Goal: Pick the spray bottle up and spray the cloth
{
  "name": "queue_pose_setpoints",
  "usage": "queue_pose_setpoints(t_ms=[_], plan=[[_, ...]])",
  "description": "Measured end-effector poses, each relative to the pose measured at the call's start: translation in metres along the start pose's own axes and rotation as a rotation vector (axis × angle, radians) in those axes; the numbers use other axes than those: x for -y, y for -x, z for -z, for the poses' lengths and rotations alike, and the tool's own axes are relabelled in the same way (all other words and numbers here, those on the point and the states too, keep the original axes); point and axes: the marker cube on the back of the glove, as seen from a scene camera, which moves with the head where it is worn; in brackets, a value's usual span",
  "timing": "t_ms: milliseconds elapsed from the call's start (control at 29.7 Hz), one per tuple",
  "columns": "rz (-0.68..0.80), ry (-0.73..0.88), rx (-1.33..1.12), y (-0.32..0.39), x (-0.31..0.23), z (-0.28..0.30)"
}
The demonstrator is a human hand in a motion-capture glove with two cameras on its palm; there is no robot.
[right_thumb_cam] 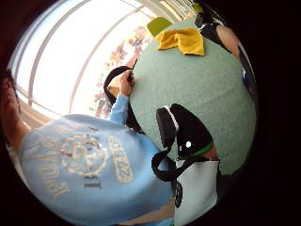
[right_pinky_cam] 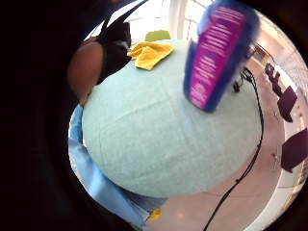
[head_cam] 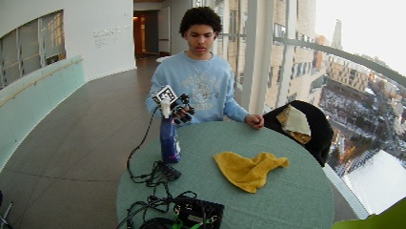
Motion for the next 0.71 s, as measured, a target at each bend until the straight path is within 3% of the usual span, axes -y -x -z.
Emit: queue_pose_setpoints(t_ms=[235, 403, 538, 706], plan=[[-0.159, -0.104, 0.164, -0.031, -0.055, 0.016], [-0.263, -0.319, 0.437, -0.046, -0.041, 0.021], [-0.251, -0.348, 0.591, -0.058, -0.045, 0.029], [-0.341, -0.456, 0.74, -0.068, -0.034, 0.039]])
